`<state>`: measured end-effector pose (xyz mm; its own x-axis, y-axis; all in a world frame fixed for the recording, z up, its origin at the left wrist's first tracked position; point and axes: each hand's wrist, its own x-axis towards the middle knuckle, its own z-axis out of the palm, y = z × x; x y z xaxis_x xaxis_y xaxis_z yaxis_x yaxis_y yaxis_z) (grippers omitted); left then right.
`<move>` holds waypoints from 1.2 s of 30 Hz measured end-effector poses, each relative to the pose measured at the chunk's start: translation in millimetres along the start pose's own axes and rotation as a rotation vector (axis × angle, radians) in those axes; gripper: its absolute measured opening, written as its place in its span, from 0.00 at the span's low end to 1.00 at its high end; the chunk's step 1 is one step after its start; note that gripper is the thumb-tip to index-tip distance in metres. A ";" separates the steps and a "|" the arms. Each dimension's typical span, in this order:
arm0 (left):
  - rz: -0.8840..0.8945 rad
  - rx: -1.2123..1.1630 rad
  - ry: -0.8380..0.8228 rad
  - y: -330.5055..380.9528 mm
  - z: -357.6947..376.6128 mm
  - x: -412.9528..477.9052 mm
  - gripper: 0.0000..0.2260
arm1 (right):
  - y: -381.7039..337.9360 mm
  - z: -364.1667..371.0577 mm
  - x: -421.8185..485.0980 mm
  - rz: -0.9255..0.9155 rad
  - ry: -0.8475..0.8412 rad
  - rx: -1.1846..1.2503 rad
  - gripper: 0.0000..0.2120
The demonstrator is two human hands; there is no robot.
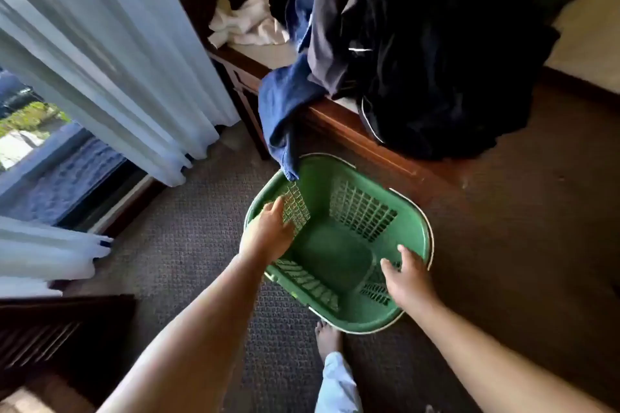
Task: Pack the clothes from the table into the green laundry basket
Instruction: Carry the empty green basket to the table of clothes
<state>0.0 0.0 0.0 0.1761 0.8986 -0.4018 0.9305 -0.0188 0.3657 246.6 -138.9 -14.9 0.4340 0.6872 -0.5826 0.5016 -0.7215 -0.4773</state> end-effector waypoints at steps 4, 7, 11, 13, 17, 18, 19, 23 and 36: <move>-0.095 0.036 -0.006 -51.8 12.8 63.2 0.35 | 22.4 22.6 33.0 0.387 0.241 0.018 0.33; -0.172 -0.009 -0.038 -82.5 28.1 105.4 0.43 | 38.6 31.8 43.4 0.630 0.166 0.212 0.36; -0.214 -0.124 -0.127 -92.7 36.5 135.2 0.39 | 50.8 39.7 46.0 0.766 -0.001 0.505 0.30; -0.217 -0.148 -0.163 -92.4 38.8 138.9 0.32 | 56.1 44.2 47.9 0.772 -0.036 0.656 0.19; -0.342 -0.315 -0.214 -100.6 34.1 141.7 0.26 | 66.1 42.2 45.5 0.787 -0.046 0.663 0.12; -0.377 -0.372 -0.245 -102.0 32.4 139.5 0.26 | 70.0 40.1 43.6 0.795 -0.046 0.662 0.12; -0.402 -0.434 -0.270 -104.4 32.5 136.4 0.26 | 75.1 38.3 42.5 0.802 -0.028 0.662 0.12; -0.476 -0.675 -0.308 -107.5 42.0 105.1 0.18 | 93.7 24.7 32.7 0.824 0.152 0.722 0.09; -0.566 -0.918 -0.406 9.9 88.8 -72.2 0.18 | 172.3 -112.8 -53.8 0.628 0.286 0.362 0.14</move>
<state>25.0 -104.0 -42.0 0.0534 0.4663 -0.8830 0.3546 0.8178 0.4533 394.1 -290.5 8.4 0.7565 0.1002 -0.6463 -0.1563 -0.9319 -0.3274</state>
